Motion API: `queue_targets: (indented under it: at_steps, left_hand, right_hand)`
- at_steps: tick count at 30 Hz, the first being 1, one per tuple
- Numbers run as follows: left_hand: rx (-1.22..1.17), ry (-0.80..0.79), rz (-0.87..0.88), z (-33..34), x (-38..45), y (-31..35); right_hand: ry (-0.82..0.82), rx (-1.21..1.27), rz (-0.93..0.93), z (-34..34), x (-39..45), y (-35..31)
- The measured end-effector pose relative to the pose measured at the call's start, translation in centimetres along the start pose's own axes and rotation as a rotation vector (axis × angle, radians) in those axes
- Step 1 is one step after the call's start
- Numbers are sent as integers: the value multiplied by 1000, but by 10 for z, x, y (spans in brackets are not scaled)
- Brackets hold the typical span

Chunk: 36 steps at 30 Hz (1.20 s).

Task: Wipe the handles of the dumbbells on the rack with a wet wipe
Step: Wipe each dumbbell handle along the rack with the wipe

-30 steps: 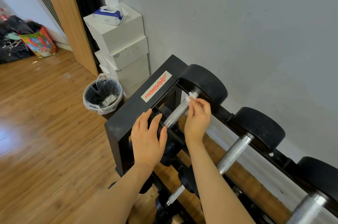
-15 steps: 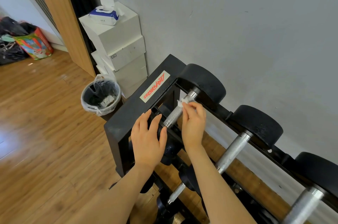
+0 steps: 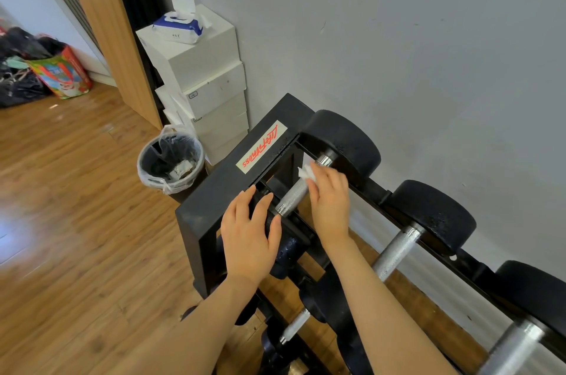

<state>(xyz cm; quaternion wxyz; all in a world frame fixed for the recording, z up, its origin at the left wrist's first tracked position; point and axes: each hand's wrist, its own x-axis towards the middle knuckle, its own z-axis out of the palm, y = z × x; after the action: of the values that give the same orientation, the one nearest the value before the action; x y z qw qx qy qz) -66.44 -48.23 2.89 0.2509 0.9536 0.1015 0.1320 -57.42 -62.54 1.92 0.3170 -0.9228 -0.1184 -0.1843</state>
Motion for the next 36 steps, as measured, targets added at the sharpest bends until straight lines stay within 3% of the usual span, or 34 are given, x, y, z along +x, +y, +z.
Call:
queue_targets:
  at_steps: [3, 8, 14, 22, 27, 32, 36]
  left_hand:
    - [-3, 3, 2, 1, -1, -1]
    - [-4, 4, 8, 1, -1, -1]
    - [3, 5, 5, 1, -1, -1]
    - [-8, -1, 2, 0, -1, 0]
    - [-5, 0, 6, 1, -1, -1]
    - [-3, 4, 14, 0, -1, 0]
    - [-6, 0, 10, 0, -1, -1]
  right_hand:
    - [28, 62, 74, -1, 9, -2]
    - [16, 20, -40, 3, -8, 2]
    - [59, 36, 83, 2, 10, 1]
    - [-91, -59, -127, 1, -6, -2]
    - [-28, -53, 9, -5, 14, -7]
    - [-145, -125, -185, -2, 3, -7]
    - [-129, -195, -68, -6, 24, -7]
